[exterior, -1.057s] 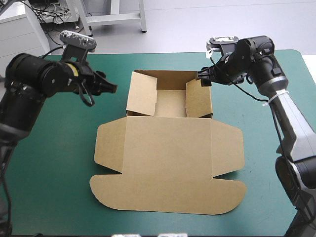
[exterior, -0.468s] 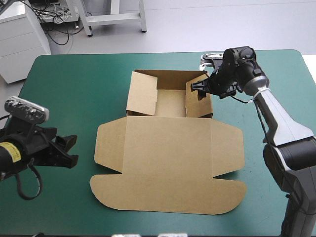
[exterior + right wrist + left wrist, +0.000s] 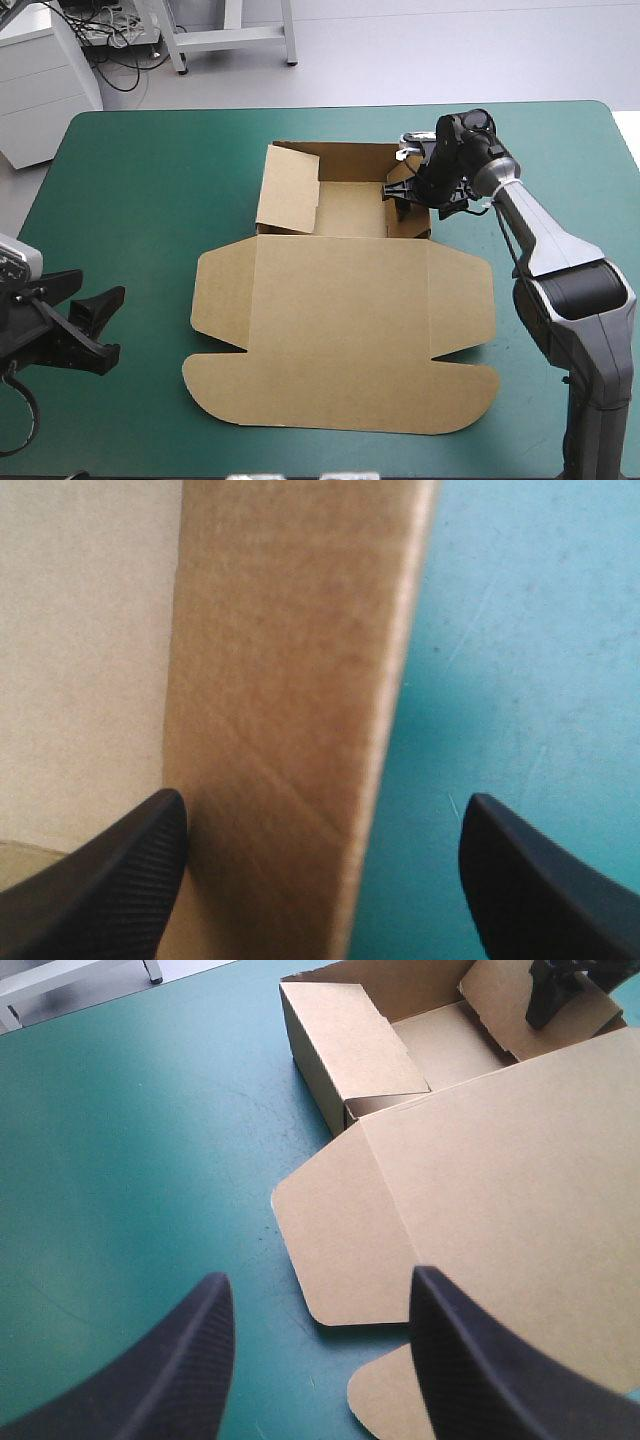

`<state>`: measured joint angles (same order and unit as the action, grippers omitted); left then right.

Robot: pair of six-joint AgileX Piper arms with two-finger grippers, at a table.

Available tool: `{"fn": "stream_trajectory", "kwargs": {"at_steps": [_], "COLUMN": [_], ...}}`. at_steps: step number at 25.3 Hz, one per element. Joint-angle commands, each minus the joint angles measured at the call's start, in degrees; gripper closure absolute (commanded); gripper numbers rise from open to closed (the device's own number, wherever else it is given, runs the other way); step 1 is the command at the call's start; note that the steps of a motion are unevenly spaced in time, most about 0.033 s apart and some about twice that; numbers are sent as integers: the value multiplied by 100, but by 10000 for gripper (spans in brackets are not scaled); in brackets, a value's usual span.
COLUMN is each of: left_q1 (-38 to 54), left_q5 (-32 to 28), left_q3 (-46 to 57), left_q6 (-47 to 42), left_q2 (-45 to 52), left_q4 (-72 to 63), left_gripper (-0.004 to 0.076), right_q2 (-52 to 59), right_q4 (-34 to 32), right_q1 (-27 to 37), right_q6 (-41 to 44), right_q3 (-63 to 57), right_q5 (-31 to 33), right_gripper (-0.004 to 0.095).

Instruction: Fold the box

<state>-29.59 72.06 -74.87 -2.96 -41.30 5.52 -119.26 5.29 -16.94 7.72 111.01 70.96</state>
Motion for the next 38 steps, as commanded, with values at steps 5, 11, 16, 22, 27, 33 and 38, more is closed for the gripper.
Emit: {"fn": "stream_trajectory", "kwargs": {"at_steps": [5, 11, 16, 22, 27, 33, 38], "left_q1": [-37, -37, -37, -37, -37, -37, -37], "left_q5": [220, 220, 220, 220, 220, 220, 220], "left_q3": [-111, -111, -111, -111, -111, -111, -111], "left_q6": [-1, -16, -16, -5, 4, 4, 4], "left_q2": [-25, -25, -25, -25, -25, -25, -25], "left_q4": [-35, -35, -55, -76, -149, -169, -159], "left_gripper": [344, 345, 345, 344, 345, 344, 345], "right_q2": [218, 218, 218, 279, 279, 279, 279], "right_q4": [-110, -529, -1702, -2443, -2794, -2446, -2272], "right_q1": [31, 31, 31, 31, 334, 1257, 2241], "right_q6": [80, -99, -99, -199, -201, -533, -576], "right_q3": [129, 129, 129, 129, 129, 129, 129], "right_q5": [-288, -351, 53, 53, 53, 53, -45], "right_gripper": [460, 926, 916, 916, 929, 931, 930]}}
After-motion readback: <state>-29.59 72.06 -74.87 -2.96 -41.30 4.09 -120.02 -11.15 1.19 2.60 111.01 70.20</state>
